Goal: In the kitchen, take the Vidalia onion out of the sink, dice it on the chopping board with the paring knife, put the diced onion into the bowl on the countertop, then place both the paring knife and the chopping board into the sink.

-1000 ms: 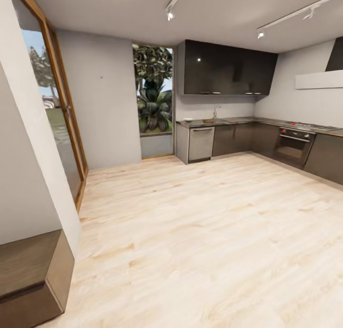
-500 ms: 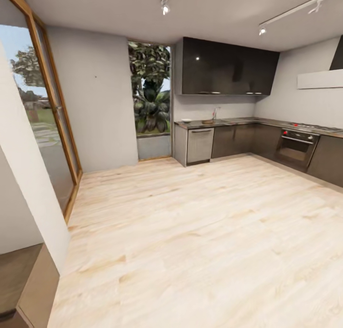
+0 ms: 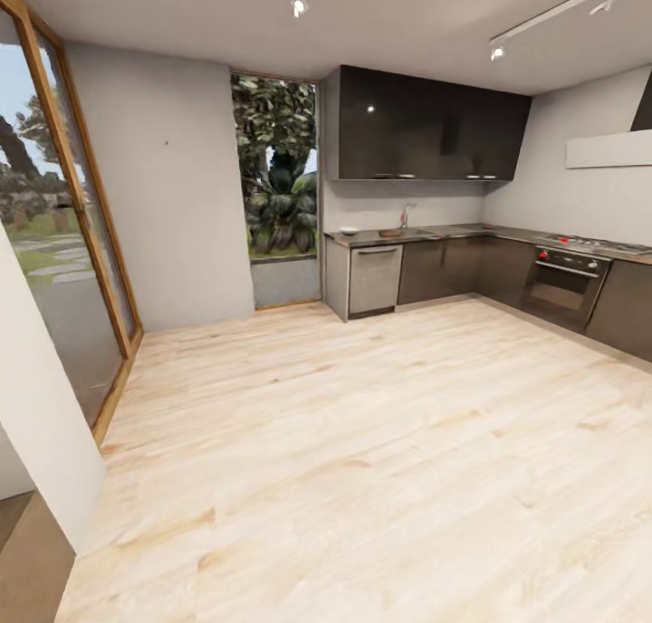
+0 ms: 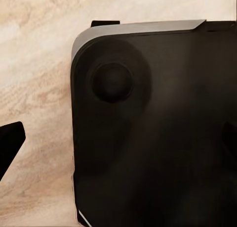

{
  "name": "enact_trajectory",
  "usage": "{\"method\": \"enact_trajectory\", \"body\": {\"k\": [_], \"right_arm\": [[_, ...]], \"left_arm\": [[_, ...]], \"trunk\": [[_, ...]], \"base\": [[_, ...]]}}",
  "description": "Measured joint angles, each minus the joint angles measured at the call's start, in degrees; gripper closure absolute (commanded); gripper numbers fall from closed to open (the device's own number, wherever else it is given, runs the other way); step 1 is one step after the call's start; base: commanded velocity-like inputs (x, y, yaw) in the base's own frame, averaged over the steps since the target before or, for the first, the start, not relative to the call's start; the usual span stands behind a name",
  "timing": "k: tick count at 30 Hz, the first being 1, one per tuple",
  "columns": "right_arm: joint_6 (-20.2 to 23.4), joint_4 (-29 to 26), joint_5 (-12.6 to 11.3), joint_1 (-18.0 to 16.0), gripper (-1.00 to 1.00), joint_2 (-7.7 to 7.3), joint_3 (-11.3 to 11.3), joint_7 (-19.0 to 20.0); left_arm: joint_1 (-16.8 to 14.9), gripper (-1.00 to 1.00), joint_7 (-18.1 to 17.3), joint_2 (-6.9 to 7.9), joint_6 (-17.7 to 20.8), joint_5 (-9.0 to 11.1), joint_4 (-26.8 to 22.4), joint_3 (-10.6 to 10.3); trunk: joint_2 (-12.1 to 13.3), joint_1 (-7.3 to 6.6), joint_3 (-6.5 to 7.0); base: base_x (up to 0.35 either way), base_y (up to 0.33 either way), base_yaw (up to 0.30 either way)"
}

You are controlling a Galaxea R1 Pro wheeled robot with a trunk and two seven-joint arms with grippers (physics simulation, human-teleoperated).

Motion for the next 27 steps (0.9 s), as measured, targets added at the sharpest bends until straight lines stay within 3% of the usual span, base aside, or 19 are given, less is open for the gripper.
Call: {"method": "enact_trajectory", "body": {"k": [27], "right_arm": [[0.0,0.0,0.0,0.0,-1.00,0.01,0.0,0.0]], "left_arm": [[0.0,-1.00,0.0,0.00,0.0,0.0,0.0,0.0]], "trunk": [[0.0,0.00,0.00]], "base": [[0.300,-0.211,0.000]]}}
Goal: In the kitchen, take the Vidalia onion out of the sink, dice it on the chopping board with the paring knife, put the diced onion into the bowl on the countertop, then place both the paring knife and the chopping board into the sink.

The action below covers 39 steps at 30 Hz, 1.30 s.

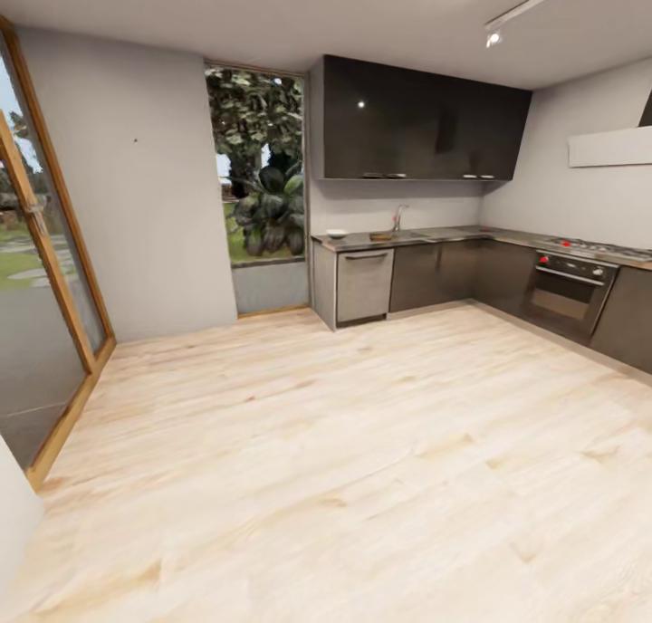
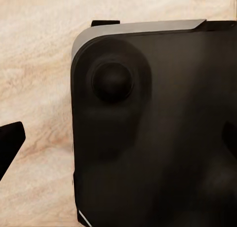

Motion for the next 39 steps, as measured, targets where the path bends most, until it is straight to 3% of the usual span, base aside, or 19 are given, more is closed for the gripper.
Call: {"method": "enact_trajectory", "body": {"k": [21,39], "right_arm": [[0.0,0.0,-0.1,0.0,-1.00,-0.02,-0.1,0.0],[-0.5,-0.3,0.0,0.0,-1.00,-0.05,0.1,0.1]], "left_arm": [[0.0,-1.00,0.0,0.00,0.0,0.0,0.0,0.0],[-0.1,-1.00,0.1,0.06,0.0,0.0,0.0,0.0]], "trunk": [[0.0,0.00,0.00],[0.0,-0.01,0.00]], "base": [[0.302,-0.197,0.000],[0.336,-0.014,-0.013]]}}
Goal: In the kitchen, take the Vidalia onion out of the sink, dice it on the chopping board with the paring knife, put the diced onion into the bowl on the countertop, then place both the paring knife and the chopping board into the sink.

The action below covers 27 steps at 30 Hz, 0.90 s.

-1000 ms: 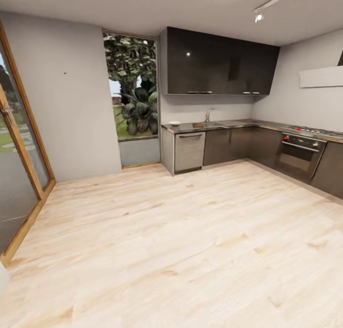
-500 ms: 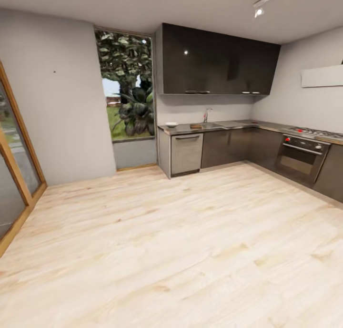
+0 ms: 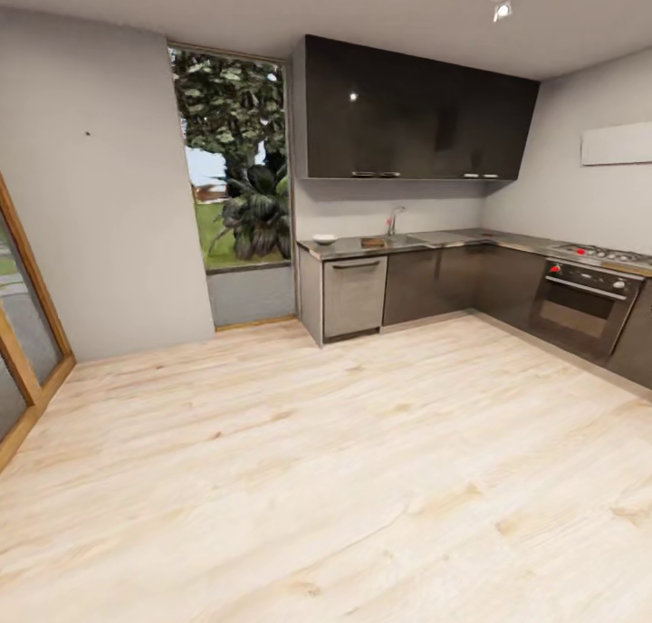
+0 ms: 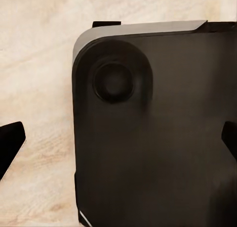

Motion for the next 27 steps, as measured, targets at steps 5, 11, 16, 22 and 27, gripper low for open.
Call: {"method": "enact_trajectory", "body": {"k": [5,11,16,22,27], "right_arm": [[-1.1,0.0,0.0,0.0,-1.00,-0.02,0.1,0.0],[-1.2,0.0,0.0,0.0,-1.00,0.01,0.2,0.0],[-1.3,0.0,0.1,0.0,-1.00,-0.02,0.2,0.0],[-1.3,0.0,0.1,0.0,-1.00,-0.03,0.2,0.0],[-1.3,0.0,0.1,0.0,-1.00,-0.02,0.2,0.0]], "left_arm": [[0.0,-1.00,0.0,-0.06,0.0,0.0,0.0,0.0],[0.0,-1.00,0.0,-0.06,0.0,0.0,0.0,0.0],[0.0,-1.00,0.0,-0.06,0.0,0.0,0.0,0.0],[0.1,-1.00,0.0,-0.06,0.0,0.0,0.0,0.0],[0.0,-1.00,0.0,-0.06,0.0,0.0,0.0,0.0]], "trunk": [[0.0,0.00,0.00],[0.0,0.00,0.00],[0.0,0.00,0.00],[0.0,0.00,0.00],[0.0,0.00,0.00]], "base": [[0.339,0.000,-0.181],[0.339,0.000,-0.229],[0.339,0.000,-0.220],[0.339,0.000,-0.064],[0.339,0.000,-0.008]]}}
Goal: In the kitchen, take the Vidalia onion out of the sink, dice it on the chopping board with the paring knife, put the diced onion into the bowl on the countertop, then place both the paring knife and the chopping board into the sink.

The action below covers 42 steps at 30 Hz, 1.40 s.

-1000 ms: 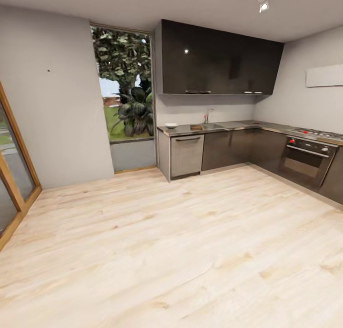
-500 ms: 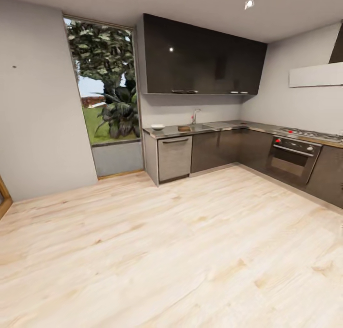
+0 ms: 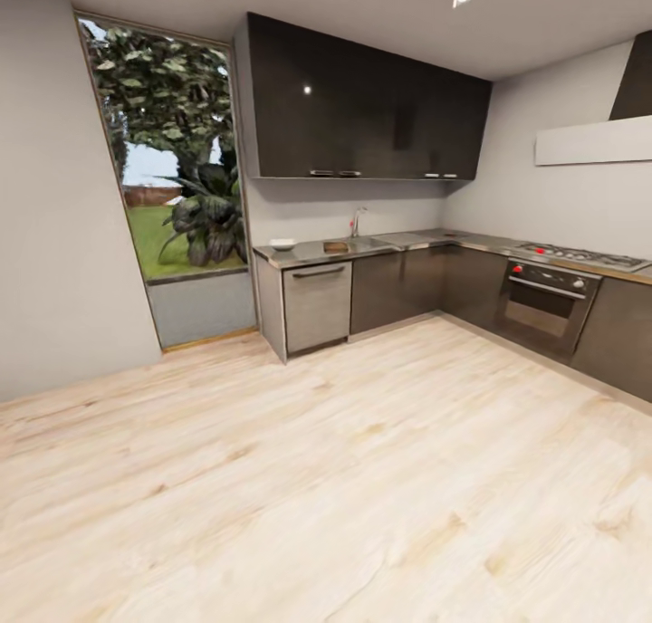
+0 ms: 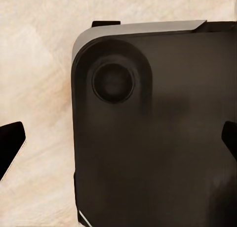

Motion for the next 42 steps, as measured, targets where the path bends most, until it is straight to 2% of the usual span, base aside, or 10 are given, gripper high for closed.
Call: {"method": "enact_trajectory", "body": {"k": [16,42], "right_arm": [[0.0,0.0,0.0,0.0,-1.00,0.02,0.0,0.0],[0.0,0.0,0.0,0.0,-1.00,0.02,0.0,0.0]], "left_arm": [[0.0,-1.00,0.0,-0.05,0.0,0.0,0.0,0.0],[0.0,-1.00,0.0,-0.08,0.0,0.0,0.0,0.0]], "trunk": [[0.0,0.00,0.00],[0.0,0.00,0.00]], "base": [[0.339,-0.016,0.000],[0.339,-0.114,0.000]]}}
